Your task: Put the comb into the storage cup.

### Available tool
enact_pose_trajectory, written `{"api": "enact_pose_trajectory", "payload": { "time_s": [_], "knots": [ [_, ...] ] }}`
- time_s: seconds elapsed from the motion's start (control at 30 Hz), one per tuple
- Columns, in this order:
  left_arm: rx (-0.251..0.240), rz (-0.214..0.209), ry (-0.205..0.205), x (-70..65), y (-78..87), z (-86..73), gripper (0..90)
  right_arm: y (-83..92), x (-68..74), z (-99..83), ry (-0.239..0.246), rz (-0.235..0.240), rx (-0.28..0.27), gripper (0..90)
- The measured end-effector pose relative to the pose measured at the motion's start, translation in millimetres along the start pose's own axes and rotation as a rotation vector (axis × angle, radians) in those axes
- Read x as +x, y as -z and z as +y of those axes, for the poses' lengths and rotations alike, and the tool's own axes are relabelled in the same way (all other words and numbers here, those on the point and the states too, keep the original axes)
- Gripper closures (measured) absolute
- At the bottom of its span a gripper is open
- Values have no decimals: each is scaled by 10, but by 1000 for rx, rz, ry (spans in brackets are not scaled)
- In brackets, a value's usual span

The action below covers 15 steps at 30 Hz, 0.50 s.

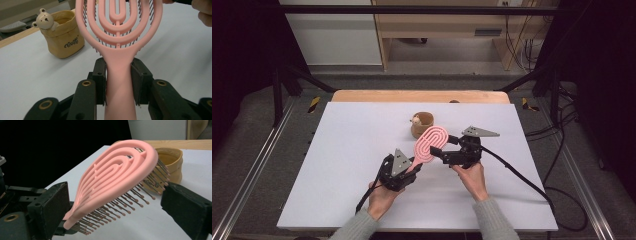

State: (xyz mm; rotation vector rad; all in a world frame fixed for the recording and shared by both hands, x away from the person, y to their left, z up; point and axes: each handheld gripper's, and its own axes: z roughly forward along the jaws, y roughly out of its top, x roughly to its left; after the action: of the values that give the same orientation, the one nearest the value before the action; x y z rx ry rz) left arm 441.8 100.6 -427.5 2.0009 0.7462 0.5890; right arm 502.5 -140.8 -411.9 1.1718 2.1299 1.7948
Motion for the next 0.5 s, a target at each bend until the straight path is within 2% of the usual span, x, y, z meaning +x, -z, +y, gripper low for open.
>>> {"api": "enact_pose_trajectory", "payload": {
  "time_s": [0.5],
  "knots": [
    [-11,0,-18,-67,-11,-2,682,-7,-15,6,-49,37,28,258]
  ]
}}
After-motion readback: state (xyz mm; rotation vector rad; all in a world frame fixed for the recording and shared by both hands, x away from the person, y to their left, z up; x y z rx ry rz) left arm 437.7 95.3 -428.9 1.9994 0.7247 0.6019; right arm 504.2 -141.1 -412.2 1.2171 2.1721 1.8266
